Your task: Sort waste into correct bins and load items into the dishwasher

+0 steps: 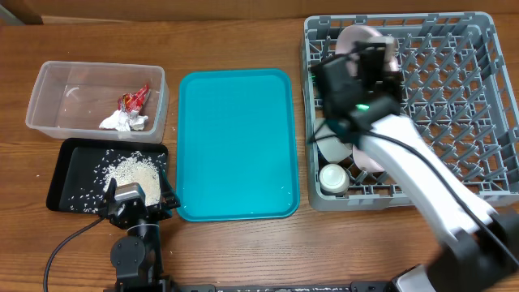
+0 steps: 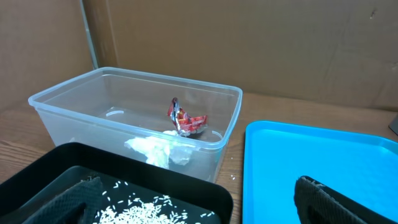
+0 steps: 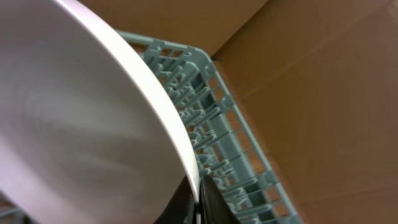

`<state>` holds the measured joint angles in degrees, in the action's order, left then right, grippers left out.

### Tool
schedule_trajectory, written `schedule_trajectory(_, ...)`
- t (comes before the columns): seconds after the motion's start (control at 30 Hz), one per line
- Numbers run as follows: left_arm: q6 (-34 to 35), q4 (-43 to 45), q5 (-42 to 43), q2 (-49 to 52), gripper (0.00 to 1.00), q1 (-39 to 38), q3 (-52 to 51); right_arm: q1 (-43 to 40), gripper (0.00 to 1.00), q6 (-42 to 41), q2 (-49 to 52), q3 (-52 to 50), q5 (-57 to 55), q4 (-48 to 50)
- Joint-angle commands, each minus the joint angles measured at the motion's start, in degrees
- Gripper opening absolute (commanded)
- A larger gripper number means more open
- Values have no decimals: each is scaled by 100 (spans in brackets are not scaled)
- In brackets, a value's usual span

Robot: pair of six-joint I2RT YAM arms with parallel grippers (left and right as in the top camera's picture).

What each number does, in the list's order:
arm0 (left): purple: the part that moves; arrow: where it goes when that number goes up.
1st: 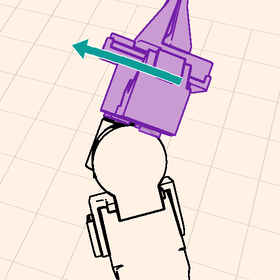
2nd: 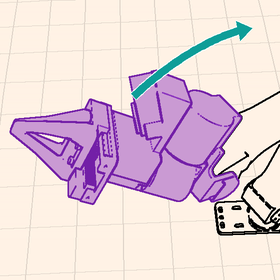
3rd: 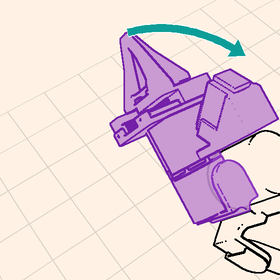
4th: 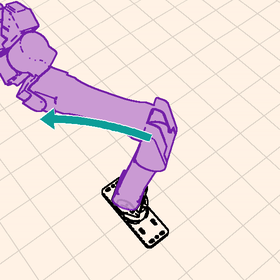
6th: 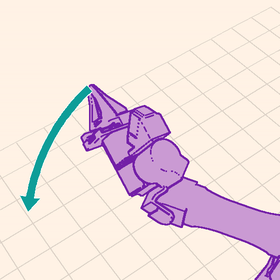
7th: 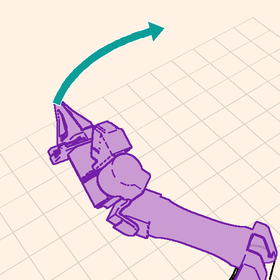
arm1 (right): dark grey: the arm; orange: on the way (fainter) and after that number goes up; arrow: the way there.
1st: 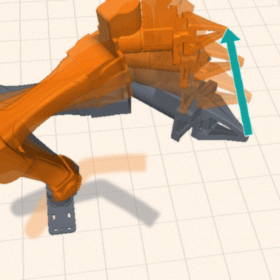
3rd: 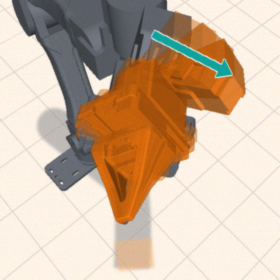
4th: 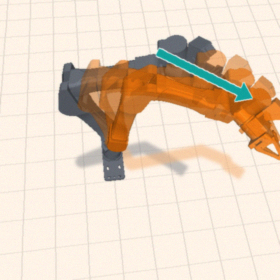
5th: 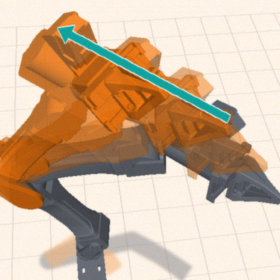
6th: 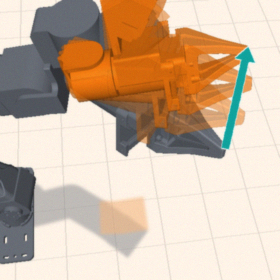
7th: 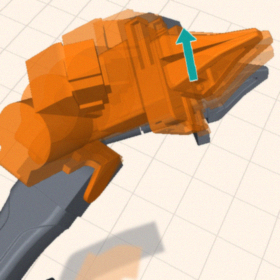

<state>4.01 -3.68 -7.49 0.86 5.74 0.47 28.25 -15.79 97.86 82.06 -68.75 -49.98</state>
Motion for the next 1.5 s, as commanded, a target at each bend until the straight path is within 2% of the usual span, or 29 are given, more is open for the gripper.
schedule_trajectory(0.0,-105,7,-15,-59,100,24,-20,149,4,107,658,-50,-1222,101)
schedule_trajectory(0.13,-105,7,-15,-59,100,24,-20,146,4,105,942,-50,-1167,155)
schedule_trajectory(0.5,-105,7,-15,-59,100,24,-20,107,4,136,942,177,-1329,236)
schedule_trajectory(0.7,-105,7,-15,-59,100,24,-20,-107,4,953,942,337,-1307,979)
schedule_trajectory(0.93,-105,7,-15,-59,100,24,-20,-122,4,1180,942,396,-1156,1239)
schedule_trajectory(1.1,-105,7,-15,-59,100,24,-20,-46,4,1165,942,372,-133,804)
schedule_trajectory(1.23,-105,7,-15,-59,100,24,-20,72,4,975,953,372,179,505)
schedule_trajectory(1.27,-105,7,-15,-59,100,24,-20,118,8,977,951,378,109,457)
schedule_trajectory(1.33,-105,7,-15,-59,100,24,-20,195,36,977,925,393,44,411)
schedule_trajectory(1.37,-105,7,-15,-59,100,24,-20,243,45,977,887,396,-13,402)
schedule_trajectory(1.43,-105,7,-15,-59,100,24,-20,358,60,977,765,396,-70,389)
schedule_trajectory(1.47,-105,7,-13,-59,100,24,-20,435,64,975,660,396,-59,400)
